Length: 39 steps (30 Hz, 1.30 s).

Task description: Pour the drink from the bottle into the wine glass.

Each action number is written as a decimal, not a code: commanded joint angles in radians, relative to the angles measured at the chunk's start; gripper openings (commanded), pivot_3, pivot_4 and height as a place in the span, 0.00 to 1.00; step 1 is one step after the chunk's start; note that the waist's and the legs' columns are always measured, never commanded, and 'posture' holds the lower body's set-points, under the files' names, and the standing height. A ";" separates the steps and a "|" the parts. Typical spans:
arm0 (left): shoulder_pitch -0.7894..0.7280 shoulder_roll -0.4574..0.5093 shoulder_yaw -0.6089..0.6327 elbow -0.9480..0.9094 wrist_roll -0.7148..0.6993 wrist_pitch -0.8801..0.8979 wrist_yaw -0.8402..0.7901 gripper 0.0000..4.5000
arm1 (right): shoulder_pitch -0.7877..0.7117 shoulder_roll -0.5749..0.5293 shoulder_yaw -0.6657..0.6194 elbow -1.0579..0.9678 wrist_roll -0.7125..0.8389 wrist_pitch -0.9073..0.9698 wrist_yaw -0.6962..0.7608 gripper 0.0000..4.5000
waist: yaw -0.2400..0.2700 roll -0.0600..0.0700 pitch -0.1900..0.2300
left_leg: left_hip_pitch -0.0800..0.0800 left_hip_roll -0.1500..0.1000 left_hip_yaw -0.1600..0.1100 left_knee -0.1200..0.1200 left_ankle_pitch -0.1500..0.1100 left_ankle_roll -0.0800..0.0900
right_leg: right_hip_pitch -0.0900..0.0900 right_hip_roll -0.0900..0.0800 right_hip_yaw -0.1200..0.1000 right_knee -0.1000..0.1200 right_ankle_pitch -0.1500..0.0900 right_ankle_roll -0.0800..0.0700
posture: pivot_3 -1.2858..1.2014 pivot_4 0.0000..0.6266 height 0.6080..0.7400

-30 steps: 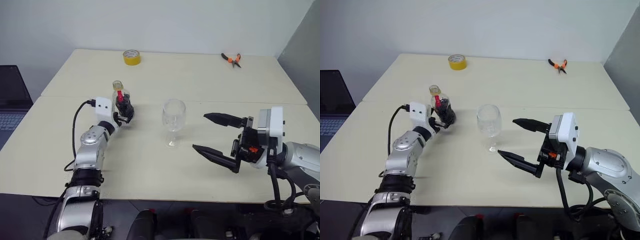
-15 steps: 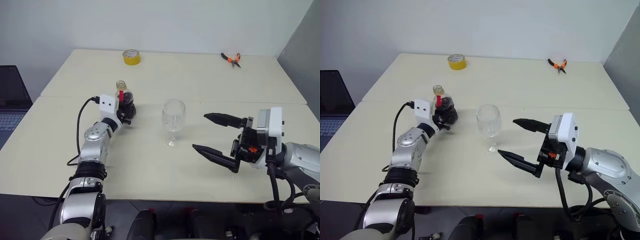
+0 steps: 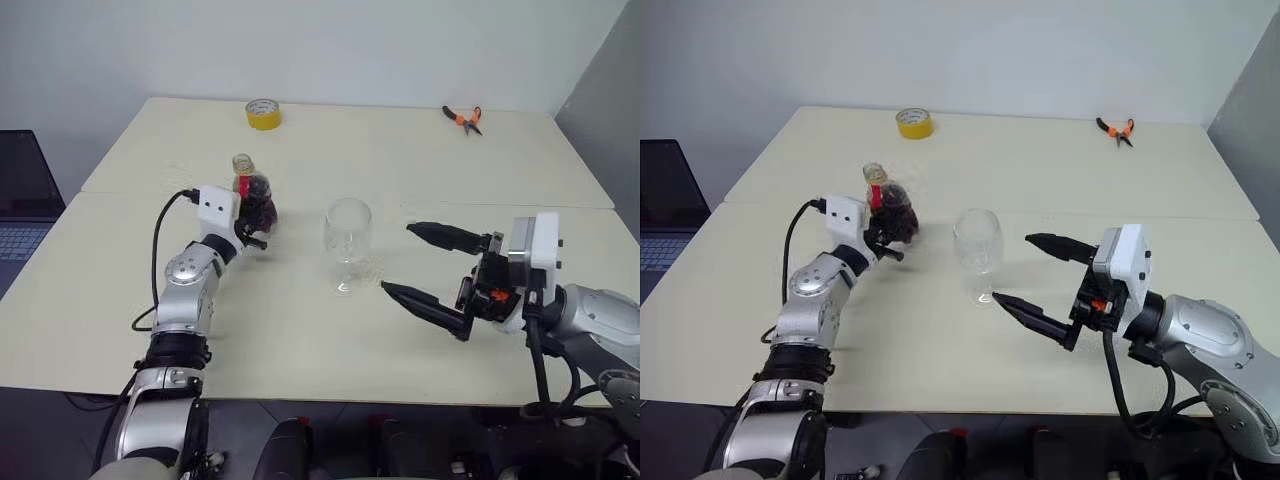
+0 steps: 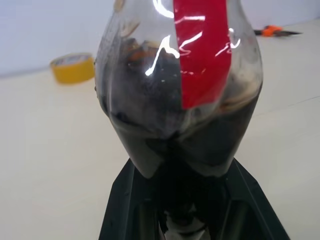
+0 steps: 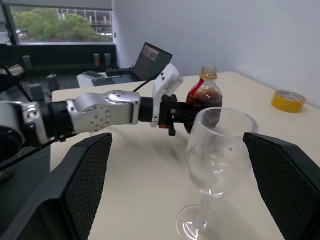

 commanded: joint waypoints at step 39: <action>-0.422 0.249 -0.251 0.389 0.506 -0.884 -0.024 0.15 | -0.020 0.213 0.200 0.079 -0.337 -0.120 -0.034 1.00 | -0.002 0.000 0.000 | 0.000 -0.001 0.001 0.000 0.000 0.001 | -0.001 0.000 0.000 0.001 0.000 0.000 | 0.52 0.24 1.00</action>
